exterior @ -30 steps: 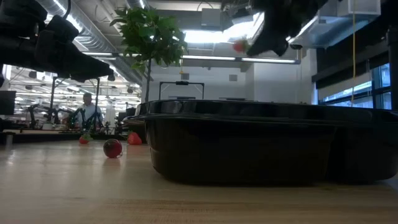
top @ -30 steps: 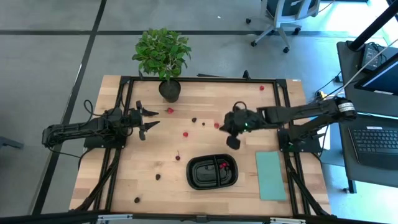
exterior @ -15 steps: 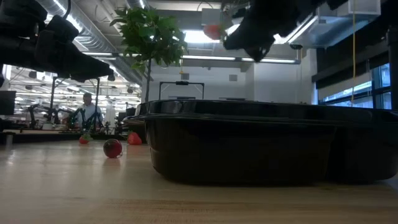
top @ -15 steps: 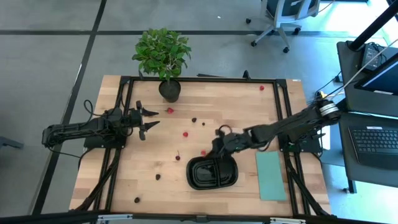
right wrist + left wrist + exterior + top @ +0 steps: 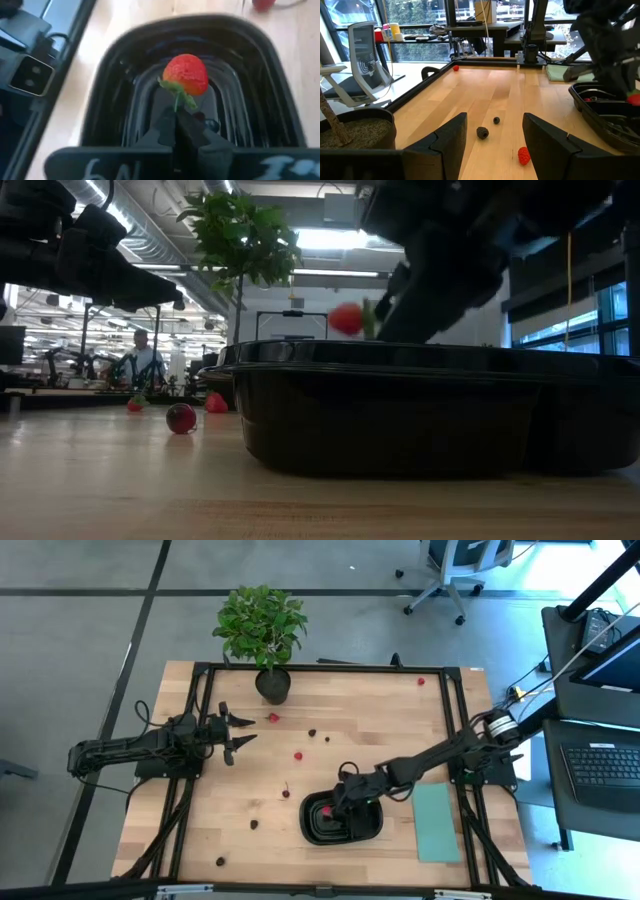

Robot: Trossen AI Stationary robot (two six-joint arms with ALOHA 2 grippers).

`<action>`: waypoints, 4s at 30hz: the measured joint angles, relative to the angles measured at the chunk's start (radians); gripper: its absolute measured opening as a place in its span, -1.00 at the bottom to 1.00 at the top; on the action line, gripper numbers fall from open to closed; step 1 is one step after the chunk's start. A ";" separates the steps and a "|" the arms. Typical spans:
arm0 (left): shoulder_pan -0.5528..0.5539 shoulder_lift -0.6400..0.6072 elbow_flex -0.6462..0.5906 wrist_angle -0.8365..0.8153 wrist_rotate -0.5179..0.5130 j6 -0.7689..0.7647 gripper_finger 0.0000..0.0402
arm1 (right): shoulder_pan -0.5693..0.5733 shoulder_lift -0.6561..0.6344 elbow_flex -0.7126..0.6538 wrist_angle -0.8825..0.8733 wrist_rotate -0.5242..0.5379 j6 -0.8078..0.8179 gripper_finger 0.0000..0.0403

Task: Pick and placing Produce into tupperware
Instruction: Put the right strawberry into the left side of the black container, then put the blueberry into the left side of the black container

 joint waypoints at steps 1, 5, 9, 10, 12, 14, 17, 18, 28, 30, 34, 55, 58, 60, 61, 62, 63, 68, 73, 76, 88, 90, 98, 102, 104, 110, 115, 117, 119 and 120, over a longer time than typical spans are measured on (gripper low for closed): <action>0.000 0.000 0.000 0.000 0.000 0.000 -0.07 | -0.001 0.008 0.000 0.000 0.000 0.000 -0.98; 0.000 0.000 0.000 0.000 0.000 0.000 -0.07 | -0.001 0.036 0.000 0.003 0.000 0.000 -0.98; 0.000 0.000 0.000 0.000 0.000 0.000 -0.07 | -0.001 0.061 0.000 0.008 0.000 0.000 -0.98; 0.000 0.000 0.000 0.000 0.000 0.000 -0.07 | -0.001 0.071 0.000 0.004 0.000 0.000 -0.98; 0.000 0.000 0.000 0.000 0.000 0.000 -0.07 | -0.001 0.080 0.000 -0.004 0.000 0.000 -0.98; 0.000 0.000 0.000 0.000 0.000 0.000 -0.07 | -0.001 0.079 -0.001 -0.007 0.000 0.000 -0.98; 0.000 0.000 0.000 0.000 0.000 0.000 -0.07 | -0.001 0.078 -0.001 -0.006 0.000 -0.001 -0.98; 0.000 0.000 0.000 0.000 0.000 0.000 -0.07 | -0.001 0.078 0.000 -0.006 0.000 -0.001 -0.98; 0.000 0.000 0.000 0.000 0.000 0.000 -0.07 | -0.001 0.078 0.000 -0.009 0.000 -0.003 -0.87; 0.000 0.000 0.000 0.000 0.000 0.000 -0.07 | -0.001 0.078 0.000 -0.008 0.000 -0.003 -0.85; 0.000 0.000 0.000 0.000 0.000 0.000 -0.07 | -0.002 0.078 0.000 -0.008 0.000 -0.003 -0.83; 0.000 0.000 0.000 0.000 0.000 0.000 -0.07 | -0.024 0.077 0.322 -0.558 0.099 -0.102 -0.20; 0.000 0.000 0.000 0.000 0.000 0.000 -0.07 | -0.055 0.076 0.422 -0.703 0.134 -0.138 -0.12; 0.000 0.000 0.000 0.000 0.000 0.000 -0.07 | -0.083 0.076 0.491 -0.781 0.139 -0.161 -0.10; 0.000 0.000 0.000 0.000 0.000 0.000 -0.07 | -0.100 0.076 0.525 -0.814 0.139 -0.168 -0.09; 0.000 0.000 0.000 0.000 0.000 0.000 -0.07 | -0.118 0.075 0.557 -0.840 0.139 -0.183 -0.08; 0.000 0.000 0.000 0.000 0.000 0.000 -0.07 | -0.136 0.071 0.585 -0.862 0.140 -0.198 -0.08; 0.000 0.000 0.000 0.000 0.000 -0.001 -0.07 | -0.243 0.019 0.659 -0.923 0.140 -0.269 -0.10; 0.000 0.000 0.000 0.000 0.000 0.000 -0.07 | -0.370 -0.020 0.645 -0.917 0.142 -0.272 -0.13; 0.000 0.000 0.000 0.000 0.000 0.000 -0.07 | -0.429 -0.019 0.594 -0.868 0.144 -0.273 -0.13; 0.000 0.000 0.000 0.000 0.000 0.000 -0.07 | -0.503 -0.017 0.181 -0.283 0.138 -0.364 -0.11; 0.000 0.000 0.000 0.000 0.000 0.000 -0.07 | -0.504 -0.017 0.126 -0.184 0.138 -0.341 -0.11; 0.000 0.000 0.000 0.000 0.000 0.000 -0.07 | -0.505 -0.017 -0.052 0.106 0.139 -0.264 -0.11; 0.000 0.000 0.000 0.000 0.000 0.000 -0.07 | -0.505 -0.017 -0.084 0.155 0.139 -0.263 -0.11; 0.000 0.000 0.000 0.000 0.000 0.000 -0.07 | -0.505 -0.012 -0.086 0.171 0.139 -0.263 -0.11; 0.000 0.000 0.000 0.000 0.000 0.008 -0.07 | -0.505 0.043 -0.085 0.220 0.139 -0.265 -0.11; 0.000 0.000 0.000 0.000 0.000 0.008 -0.07 | -0.506 0.101 -0.085 0.229 0.140 -0.265 -0.11; 0.000 0.000 0.000 0.000 0.000 0.008 -0.07 | -0.506 0.118 -0.085 0.225 0.140 -0.265 -0.11; 0.000 0.000 0.000 0.000 0.000 0.008 -0.07 | -0.506 0.131 -0.085 0.225 0.140 -0.265 -0.11; 0.000 0.000 0.000 0.000 0.000 0.008 -0.07 | -0.506 0.138 -0.085 0.229 0.140 -0.265 -0.11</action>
